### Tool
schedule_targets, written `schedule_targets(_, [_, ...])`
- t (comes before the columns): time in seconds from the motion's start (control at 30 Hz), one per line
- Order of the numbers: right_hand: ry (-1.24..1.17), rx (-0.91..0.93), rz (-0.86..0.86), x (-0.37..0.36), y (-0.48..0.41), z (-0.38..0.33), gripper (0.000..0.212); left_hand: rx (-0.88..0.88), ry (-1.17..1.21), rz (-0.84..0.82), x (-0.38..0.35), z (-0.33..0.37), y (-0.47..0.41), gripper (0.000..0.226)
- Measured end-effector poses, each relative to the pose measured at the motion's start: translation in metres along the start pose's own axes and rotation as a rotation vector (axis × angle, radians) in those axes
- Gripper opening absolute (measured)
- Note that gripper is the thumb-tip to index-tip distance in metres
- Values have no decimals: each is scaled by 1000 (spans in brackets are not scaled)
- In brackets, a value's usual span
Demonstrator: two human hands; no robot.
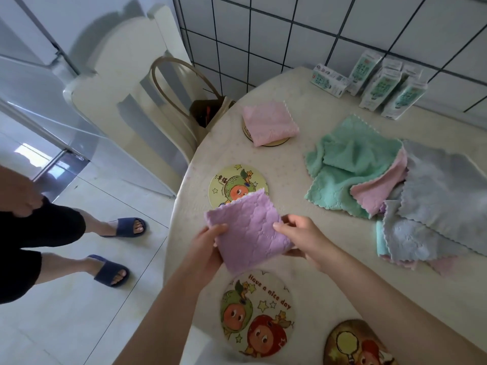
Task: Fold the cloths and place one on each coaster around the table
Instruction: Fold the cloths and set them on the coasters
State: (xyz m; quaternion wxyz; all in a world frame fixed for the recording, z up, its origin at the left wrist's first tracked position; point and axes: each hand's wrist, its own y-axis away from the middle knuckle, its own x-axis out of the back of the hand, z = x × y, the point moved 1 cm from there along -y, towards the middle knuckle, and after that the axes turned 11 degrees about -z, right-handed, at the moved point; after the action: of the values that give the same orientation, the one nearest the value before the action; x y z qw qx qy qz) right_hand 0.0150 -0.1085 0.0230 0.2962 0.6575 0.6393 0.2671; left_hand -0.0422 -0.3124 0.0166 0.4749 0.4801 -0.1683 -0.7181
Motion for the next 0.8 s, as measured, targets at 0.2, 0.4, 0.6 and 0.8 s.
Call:
schedule_targets(0.2, [-53,75,104,4,-52,-38,17,-131,-74,64,0,50,-45,42])
schedule_targets(0.4, [62,76,229,6,-100,-49,18,-136,-208,139,11,71,-86,34])
schedule_targets(0.6, [302,18,311,10,-116,-50,21,-145,-482,360,30,75,-107,19])
schedule_targets(0.8, [505,6,338,17,-117,-46,23,-200,-925,535,30,77,-106,26])
